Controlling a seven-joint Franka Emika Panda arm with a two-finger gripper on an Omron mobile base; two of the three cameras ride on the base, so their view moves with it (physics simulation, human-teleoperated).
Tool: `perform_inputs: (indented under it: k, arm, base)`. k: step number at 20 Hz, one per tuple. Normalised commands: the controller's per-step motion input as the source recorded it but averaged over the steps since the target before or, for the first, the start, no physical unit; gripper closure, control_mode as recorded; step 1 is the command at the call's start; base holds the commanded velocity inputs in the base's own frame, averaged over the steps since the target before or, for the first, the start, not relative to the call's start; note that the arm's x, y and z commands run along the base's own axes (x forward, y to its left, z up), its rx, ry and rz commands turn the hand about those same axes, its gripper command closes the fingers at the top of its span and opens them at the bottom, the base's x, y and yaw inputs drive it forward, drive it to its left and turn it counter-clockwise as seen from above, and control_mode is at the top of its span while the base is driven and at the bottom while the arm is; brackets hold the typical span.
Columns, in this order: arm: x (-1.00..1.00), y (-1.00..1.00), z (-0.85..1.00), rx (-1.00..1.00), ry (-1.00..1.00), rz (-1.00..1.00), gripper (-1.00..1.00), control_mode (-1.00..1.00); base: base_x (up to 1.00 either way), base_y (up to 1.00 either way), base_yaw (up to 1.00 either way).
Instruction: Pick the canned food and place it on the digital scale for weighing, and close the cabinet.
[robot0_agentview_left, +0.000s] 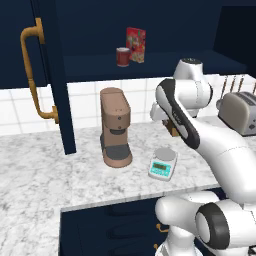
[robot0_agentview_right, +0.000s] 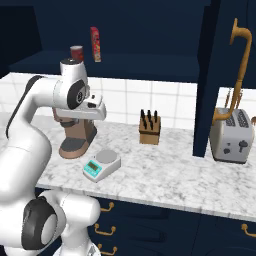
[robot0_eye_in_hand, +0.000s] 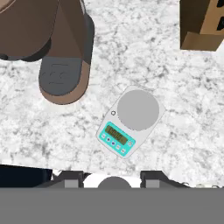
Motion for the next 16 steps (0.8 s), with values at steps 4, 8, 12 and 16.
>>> perform_inputs:
  k: [4, 8, 12, 16]
  arm:
    - [-0.39, 0.0, 0.0, 0.0, -0.08, 0.0, -1.0, -1.0]
    - [-0.58, 0.07, 0.13, 0.0, -0.48, 0.0, -1.0, -1.0]
    - [-0.48, 0.01, 0.36, 0.04, -0.27, 0.0, -1.0, -1.0]
    - [-0.4, 0.07, 0.74, 0.02, -0.18, 0.02, -1.0, -1.0]
  base:
    - [0.0, 0.0, 0.0]
    - [0.0, 0.0, 0.0]
    - [0.0, 0.0, 0.0]
    - [0.0, 0.0, 0.0]
